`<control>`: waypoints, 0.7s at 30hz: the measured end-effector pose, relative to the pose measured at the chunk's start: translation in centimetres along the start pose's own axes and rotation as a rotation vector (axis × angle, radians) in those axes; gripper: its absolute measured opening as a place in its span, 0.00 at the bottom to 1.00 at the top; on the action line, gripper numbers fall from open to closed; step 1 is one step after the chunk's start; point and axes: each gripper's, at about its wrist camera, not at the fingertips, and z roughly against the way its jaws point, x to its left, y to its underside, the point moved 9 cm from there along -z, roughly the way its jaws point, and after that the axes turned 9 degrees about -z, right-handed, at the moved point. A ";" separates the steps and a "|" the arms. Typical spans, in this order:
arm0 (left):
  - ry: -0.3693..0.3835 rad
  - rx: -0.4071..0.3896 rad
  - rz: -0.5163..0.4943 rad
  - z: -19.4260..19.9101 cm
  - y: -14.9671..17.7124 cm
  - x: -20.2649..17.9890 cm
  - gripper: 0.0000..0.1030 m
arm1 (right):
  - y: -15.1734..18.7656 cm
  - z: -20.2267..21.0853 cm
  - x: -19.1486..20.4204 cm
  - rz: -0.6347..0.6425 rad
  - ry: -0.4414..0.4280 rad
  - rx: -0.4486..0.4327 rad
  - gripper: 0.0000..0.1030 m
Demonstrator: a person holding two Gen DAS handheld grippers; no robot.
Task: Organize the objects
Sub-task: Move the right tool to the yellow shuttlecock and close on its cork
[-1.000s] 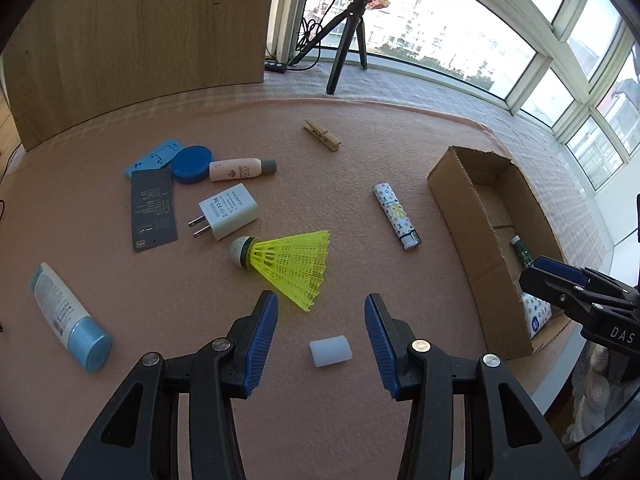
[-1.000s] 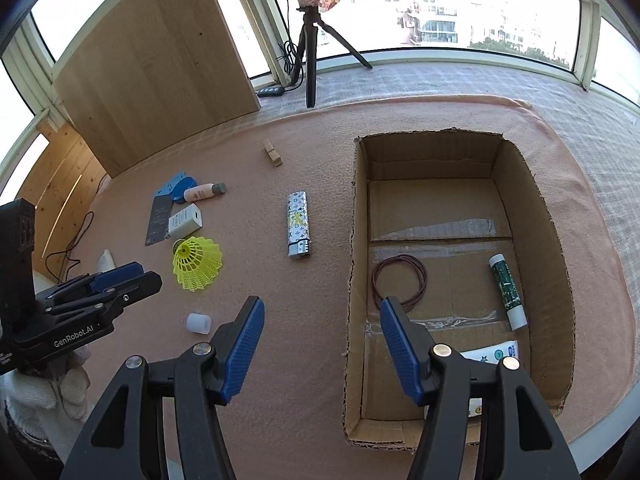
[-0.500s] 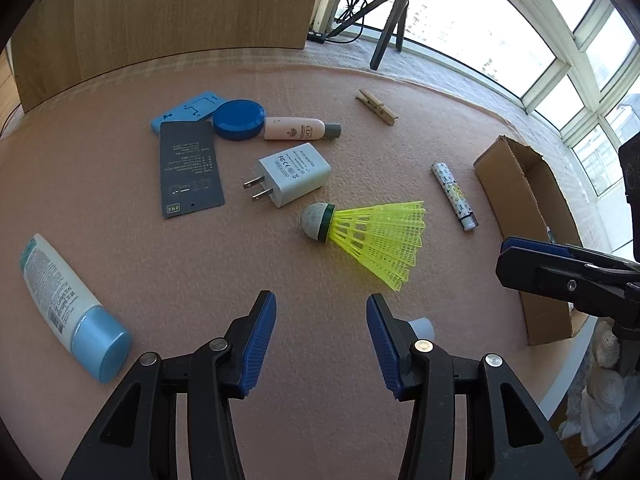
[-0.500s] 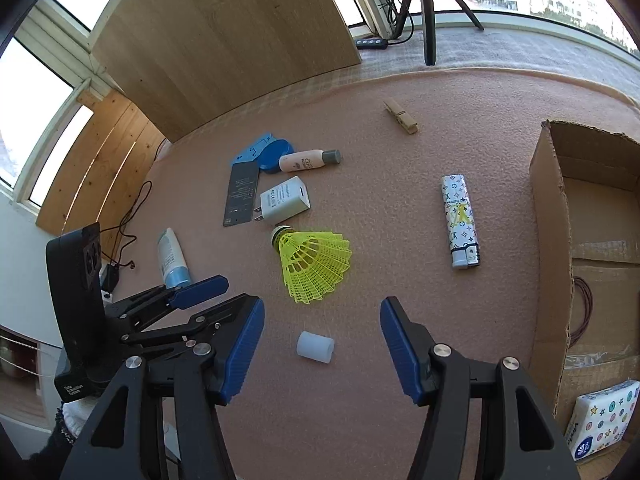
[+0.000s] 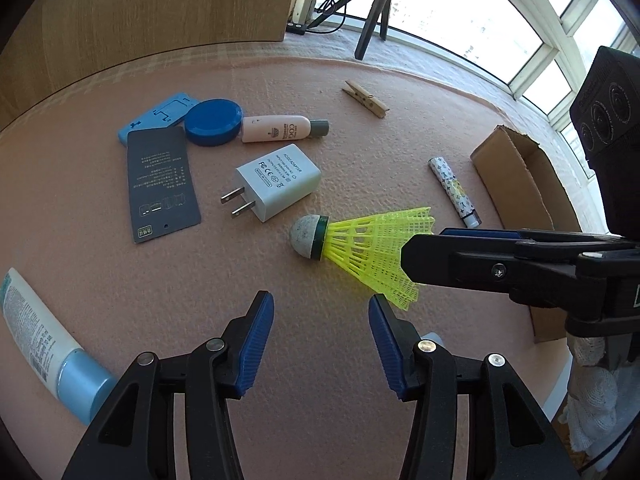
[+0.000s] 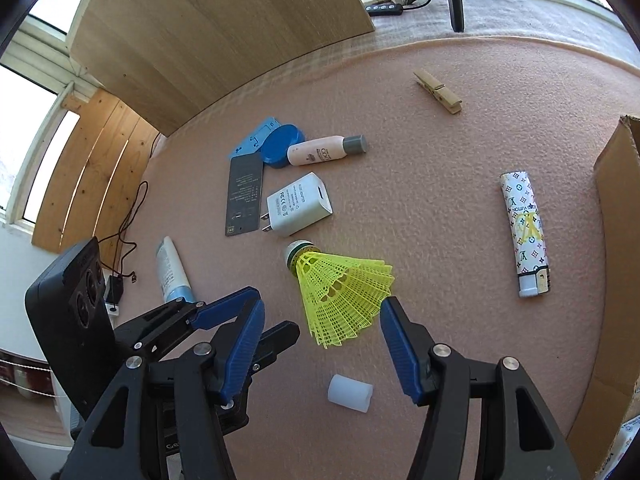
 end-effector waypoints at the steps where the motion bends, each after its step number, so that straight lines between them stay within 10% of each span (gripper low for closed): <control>1: 0.009 0.001 -0.002 -0.1 -0.1 -0.1 0.52 | -0.1 -0.2 0.0 -0.002 -0.001 0.005 0.54; 21: 0.090 -0.021 -0.031 -1.3 -1.1 -2.2 0.50 | -0.2 -2.6 -0.2 -0.027 -0.015 0.040 0.07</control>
